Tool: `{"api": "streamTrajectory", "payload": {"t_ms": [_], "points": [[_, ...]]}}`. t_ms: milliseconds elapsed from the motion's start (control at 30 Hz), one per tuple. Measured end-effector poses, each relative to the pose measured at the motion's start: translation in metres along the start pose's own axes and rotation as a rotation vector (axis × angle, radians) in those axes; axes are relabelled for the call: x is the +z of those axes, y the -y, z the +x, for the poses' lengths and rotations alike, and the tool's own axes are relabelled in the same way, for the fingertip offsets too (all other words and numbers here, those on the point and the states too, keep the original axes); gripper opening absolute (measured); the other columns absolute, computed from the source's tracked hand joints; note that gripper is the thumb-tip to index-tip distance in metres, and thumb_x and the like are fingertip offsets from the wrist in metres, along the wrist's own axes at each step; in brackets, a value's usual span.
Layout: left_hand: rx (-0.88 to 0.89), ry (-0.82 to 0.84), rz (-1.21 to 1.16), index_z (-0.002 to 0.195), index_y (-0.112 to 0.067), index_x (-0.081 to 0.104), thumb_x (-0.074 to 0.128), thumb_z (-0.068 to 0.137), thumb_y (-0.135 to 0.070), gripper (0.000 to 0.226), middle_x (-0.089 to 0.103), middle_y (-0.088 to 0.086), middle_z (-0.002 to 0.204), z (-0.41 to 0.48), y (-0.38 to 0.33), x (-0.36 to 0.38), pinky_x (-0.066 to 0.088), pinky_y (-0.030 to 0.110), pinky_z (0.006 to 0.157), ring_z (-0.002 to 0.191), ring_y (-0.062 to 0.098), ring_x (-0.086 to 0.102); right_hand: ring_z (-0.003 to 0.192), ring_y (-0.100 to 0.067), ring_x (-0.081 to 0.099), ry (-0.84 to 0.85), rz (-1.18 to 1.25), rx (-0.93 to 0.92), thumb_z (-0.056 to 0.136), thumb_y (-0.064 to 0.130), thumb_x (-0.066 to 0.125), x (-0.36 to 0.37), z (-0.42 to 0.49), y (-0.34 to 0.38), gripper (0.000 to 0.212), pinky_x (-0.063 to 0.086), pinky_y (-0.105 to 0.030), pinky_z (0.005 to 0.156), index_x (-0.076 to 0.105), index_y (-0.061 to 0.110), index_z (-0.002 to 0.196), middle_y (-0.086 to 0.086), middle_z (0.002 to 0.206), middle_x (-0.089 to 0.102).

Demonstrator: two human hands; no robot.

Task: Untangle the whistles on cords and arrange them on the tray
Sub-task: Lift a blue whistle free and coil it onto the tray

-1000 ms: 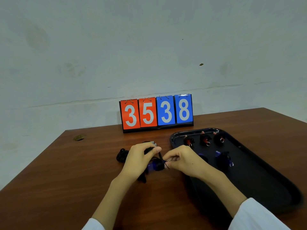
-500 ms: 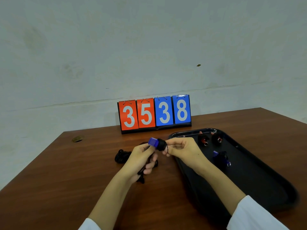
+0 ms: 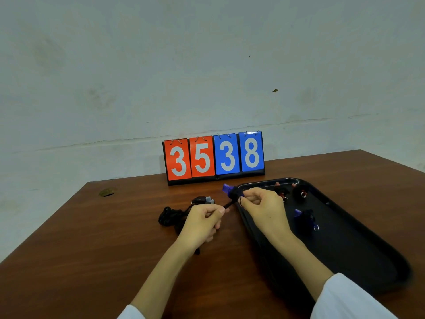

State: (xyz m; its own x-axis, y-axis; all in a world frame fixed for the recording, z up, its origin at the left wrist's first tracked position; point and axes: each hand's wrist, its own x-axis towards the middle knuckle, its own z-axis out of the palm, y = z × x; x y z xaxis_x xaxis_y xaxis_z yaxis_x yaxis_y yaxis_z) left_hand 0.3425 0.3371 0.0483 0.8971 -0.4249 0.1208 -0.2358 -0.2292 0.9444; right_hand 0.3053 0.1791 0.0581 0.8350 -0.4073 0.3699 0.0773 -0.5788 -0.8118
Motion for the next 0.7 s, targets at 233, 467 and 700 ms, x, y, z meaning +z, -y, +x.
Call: {"api": "streamTrajectory", "payload": {"t_ms": [233,467,700], "points": [[0.223,-0.084,0.533,0.108,-0.023,0.069,0.058,0.092,-0.025,0.020,0.063,-0.013,0.085,-0.0036,0.0025,0.0020,0.052,0.019,0.063,0.057,0.004,0.059,0.086,-0.004,0.060,-0.012,-0.210,-0.117,0.086,0.017,0.063,-0.0027,-0.0046,-0.0026,0.021,0.046,-0.016,0.080,0.067,0.016,0.107,0.001,0.101,0.070],[0.314,-0.281,0.359,0.097,-0.026,0.070,0.066,0.085,-0.015,0.017,0.063,-0.018,0.090,-0.0036,-0.0012,0.0004,0.057,0.032,0.078,0.081,0.005,0.065,0.083,-0.003,0.056,0.136,-0.381,-0.201,0.089,0.023,0.059,-0.0034,-0.0060,0.0012,0.022,0.048,-0.020,0.081,0.065,0.020,0.110,0.004,0.099,0.068],[0.238,-0.324,0.140,0.097,-0.020,0.070,0.064,0.086,-0.010,0.016,0.068,-0.006,0.092,-0.0024,-0.0034,-0.0003,0.058,0.027,0.075,0.074,0.004,0.067,0.077,0.002,0.048,0.207,-0.433,-0.361,0.089,0.024,0.059,0.0013,-0.0091,-0.0005,0.024,0.041,-0.013,0.074,0.063,0.019,0.112,0.003,0.097,0.066]]}}
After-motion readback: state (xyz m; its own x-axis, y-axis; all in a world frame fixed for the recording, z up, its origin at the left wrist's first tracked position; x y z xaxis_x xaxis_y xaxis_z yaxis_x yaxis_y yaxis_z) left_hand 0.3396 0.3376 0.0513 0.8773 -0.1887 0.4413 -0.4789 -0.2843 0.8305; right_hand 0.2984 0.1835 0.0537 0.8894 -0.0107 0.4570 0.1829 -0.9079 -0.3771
